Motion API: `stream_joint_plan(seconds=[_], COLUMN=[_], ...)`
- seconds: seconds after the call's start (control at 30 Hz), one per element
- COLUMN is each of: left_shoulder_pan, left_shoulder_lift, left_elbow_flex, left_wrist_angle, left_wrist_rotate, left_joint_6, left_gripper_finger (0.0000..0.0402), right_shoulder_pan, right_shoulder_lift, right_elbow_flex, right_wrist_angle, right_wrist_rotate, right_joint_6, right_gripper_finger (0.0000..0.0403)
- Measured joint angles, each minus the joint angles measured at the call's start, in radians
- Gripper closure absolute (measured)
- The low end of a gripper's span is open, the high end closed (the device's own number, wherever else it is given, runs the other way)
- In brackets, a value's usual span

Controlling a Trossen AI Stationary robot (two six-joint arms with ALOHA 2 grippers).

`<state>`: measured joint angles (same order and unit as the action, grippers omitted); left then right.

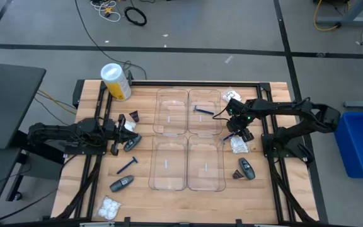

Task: Pick & Place Travel size toiletries
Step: Put the right razor into the top right transparent bin

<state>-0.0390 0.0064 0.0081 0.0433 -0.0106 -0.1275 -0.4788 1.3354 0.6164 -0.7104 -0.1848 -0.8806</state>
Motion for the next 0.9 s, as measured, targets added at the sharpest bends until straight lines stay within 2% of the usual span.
stream_joint_plan(seconds=[0.7, 0.9], left_shoulder_pan=[0.0, 0.0], left_shoulder_lift=[0.0, 0.0], left_elbow_flex=[0.0, 0.0], left_wrist_angle=[0.0, 0.0], left_wrist_rotate=[0.0, 0.0], left_joint_6=[0.0, 0.0], left_gripper_finger=[0.0379, 0.0379], right_shoulder_pan=[0.04, 0.063], right_shoulder_lift=[0.0, 0.0], right_elbow_flex=[-0.041, -0.063], right_wrist_angle=[0.055, 0.066], right_wrist_rotate=[0.001, 0.001], right_joint_6=[-0.019, -0.019], right_gripper_finger=[0.0248, 0.0271])
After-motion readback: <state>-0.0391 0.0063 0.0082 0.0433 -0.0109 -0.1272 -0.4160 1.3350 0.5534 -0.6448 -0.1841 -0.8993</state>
